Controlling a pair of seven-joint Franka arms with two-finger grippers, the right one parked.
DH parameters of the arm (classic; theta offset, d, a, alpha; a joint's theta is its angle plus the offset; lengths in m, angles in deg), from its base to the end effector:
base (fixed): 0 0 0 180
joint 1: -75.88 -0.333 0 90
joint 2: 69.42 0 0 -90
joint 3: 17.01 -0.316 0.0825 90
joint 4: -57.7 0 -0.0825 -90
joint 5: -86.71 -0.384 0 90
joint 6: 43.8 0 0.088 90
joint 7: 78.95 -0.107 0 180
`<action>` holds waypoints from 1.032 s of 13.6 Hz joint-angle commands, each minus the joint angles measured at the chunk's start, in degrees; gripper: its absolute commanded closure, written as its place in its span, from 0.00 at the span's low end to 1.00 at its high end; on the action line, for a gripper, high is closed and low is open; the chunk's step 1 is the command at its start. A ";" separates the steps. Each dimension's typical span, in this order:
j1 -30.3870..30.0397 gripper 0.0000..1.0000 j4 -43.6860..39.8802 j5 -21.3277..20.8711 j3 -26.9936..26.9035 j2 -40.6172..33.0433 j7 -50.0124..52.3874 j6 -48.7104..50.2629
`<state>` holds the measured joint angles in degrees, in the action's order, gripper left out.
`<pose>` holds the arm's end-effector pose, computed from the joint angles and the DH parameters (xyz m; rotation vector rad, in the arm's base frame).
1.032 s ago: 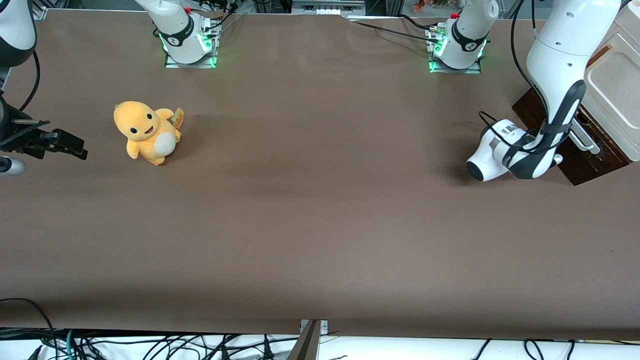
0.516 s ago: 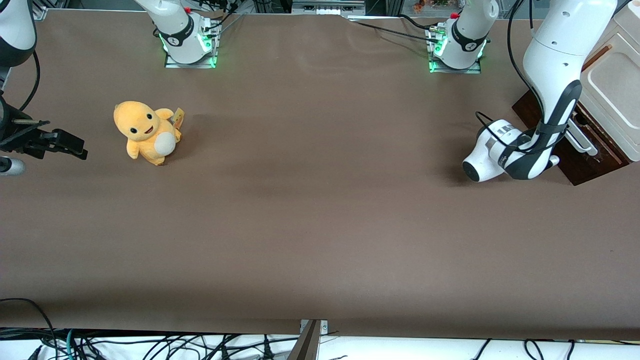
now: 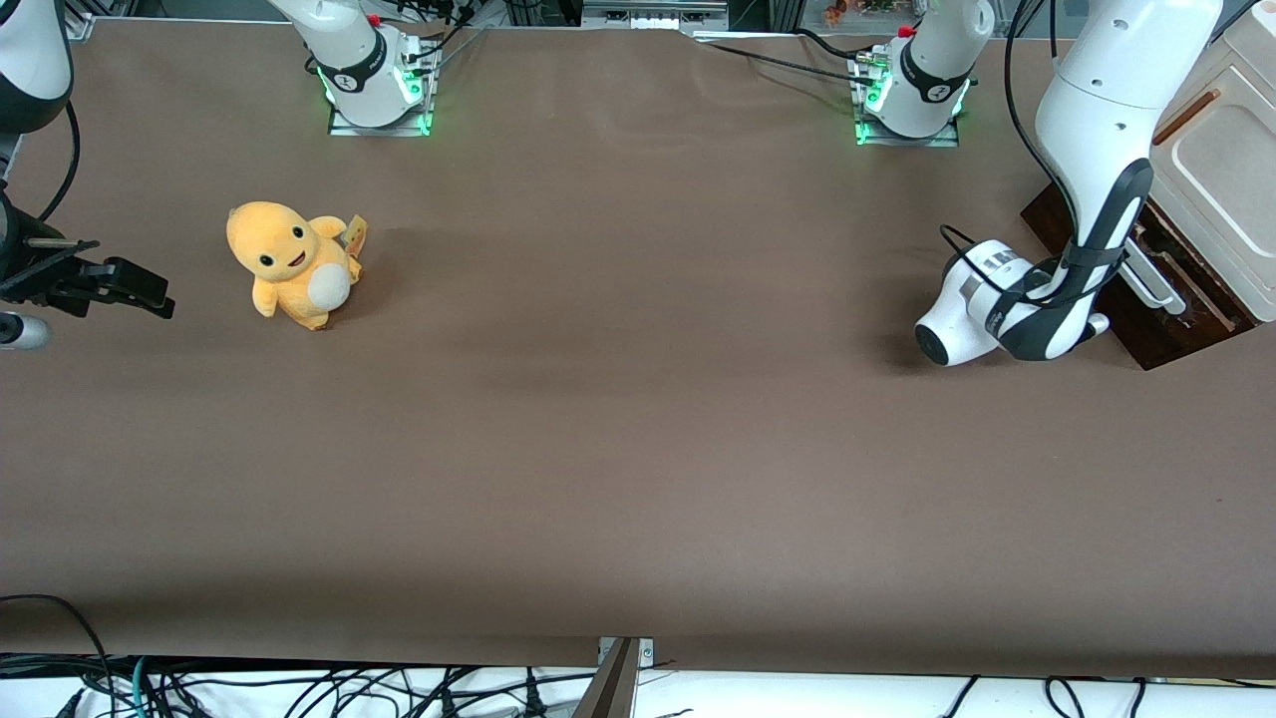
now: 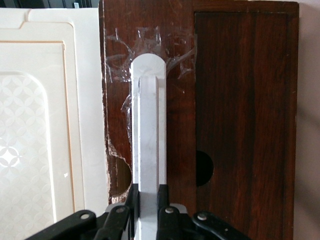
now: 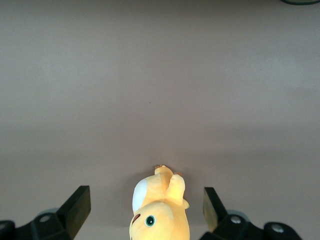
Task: Open lower drawer with left arm only
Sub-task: 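Pull the handle with the left gripper, sliding the drawer outward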
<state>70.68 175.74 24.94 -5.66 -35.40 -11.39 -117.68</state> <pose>0.4776 0.0589 0.1644 -1.6051 -0.3853 0.3860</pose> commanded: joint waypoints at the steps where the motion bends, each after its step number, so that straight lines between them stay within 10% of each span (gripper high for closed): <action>1: 1.07 0.92 -2.28 0.07 0.86 -0.27 -2.43 2.25; 14: 4.32 0.92 -4.66 4.03 1.74 0.69 -2.43 2.34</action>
<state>73.55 173.11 27.35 -3.88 -35.19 -11.77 -117.07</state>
